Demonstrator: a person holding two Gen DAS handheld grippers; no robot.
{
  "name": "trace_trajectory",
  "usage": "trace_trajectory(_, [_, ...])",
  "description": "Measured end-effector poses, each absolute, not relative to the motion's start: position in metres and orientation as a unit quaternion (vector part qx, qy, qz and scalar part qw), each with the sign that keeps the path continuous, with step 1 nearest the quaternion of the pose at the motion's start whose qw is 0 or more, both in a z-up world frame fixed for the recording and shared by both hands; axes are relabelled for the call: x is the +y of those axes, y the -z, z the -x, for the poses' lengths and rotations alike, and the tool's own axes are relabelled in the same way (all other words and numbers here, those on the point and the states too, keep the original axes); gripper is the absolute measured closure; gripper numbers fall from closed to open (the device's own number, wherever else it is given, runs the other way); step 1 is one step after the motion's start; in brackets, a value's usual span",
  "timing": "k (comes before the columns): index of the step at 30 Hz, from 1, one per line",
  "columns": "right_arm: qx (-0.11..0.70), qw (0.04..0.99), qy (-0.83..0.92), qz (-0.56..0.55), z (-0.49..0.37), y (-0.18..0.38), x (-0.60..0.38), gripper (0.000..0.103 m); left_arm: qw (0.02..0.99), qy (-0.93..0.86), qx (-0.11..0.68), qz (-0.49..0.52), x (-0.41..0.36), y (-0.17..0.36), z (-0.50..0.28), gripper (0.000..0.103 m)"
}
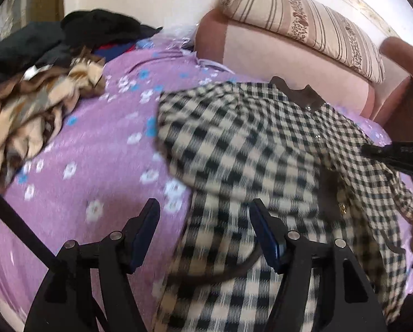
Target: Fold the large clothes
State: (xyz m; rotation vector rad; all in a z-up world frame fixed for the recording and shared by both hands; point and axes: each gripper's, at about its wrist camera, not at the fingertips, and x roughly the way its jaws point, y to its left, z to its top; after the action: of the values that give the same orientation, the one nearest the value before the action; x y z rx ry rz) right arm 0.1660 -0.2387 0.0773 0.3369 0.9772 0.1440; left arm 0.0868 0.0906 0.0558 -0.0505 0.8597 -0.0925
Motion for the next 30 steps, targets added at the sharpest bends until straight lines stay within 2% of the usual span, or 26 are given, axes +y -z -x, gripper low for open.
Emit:
trace_trajectory(3, [0.483,0.850,-0.122,-0.172,-0.171,-0.077,-0.236,0.099,0.912,0.036,0.409,0.013,0.085,-0.051,-0.096,0.037])
trace_trajectory(5, [0.500,0.836,-0.149,-0.170,-0.178,-0.069,-0.225,0.080,0.909,0.040,0.414,0.016,0.085,-0.043,-0.099,0.037])
trace_trajectory(6, [0.502,0.835,-0.157,-0.160,-0.182,-0.066,-0.218,0.054,0.906,0.042,0.420,0.016,0.084,-0.038,-0.100,0.037])
trace_trajectory(7, [0.498,0.837,-0.167,-0.150,-0.188,-0.063,-0.210,0.038,0.903,0.044,0.427,0.012,0.083,-0.032,-0.100,0.037])
trace_trajectory(8, [0.498,0.838,-0.171,-0.146,-0.191,-0.060,-0.206,0.036,0.900,0.046,0.433,0.008,0.082,-0.028,-0.101,0.037])
trace_trajectory(16, [0.541,0.804,-0.201,-0.139,-0.227,-0.009,-0.178,0.036,0.896,0.061,0.440,0.010,0.088,-0.020,-0.102,0.037])
trace_trajectory(17, [0.538,0.806,-0.204,-0.139,-0.226,-0.009,-0.177,0.039,0.895,0.061,0.441,0.012,0.090,-0.019,-0.103,0.037])
trace_trajectory(18, [0.536,0.804,-0.216,-0.139,-0.221,-0.010,-0.175,0.044,0.894,0.061,0.444,0.016,0.091,-0.018,-0.104,0.037])
trace_trajectory(19, [0.540,0.797,-0.228,-0.142,-0.217,-0.009,-0.173,0.067,0.892,0.063,0.447,0.022,0.093,-0.018,-0.105,0.037])
trace_trajectory(20, [0.544,0.794,-0.232,-0.141,-0.214,-0.008,-0.172,0.086,0.890,0.064,0.451,0.027,0.095,-0.017,-0.106,0.037])
trace_trajectory(22, [0.544,0.795,-0.235,-0.130,-0.206,-0.013,-0.169,0.092,0.886,0.064,0.457,0.041,0.097,-0.017,-0.108,0.037])
trace_trajectory(30, [0.504,0.833,-0.206,-0.095,-0.200,-0.081,-0.185,0.093,0.886,0.064,0.457,0.040,0.094,-0.018,-0.102,0.037])
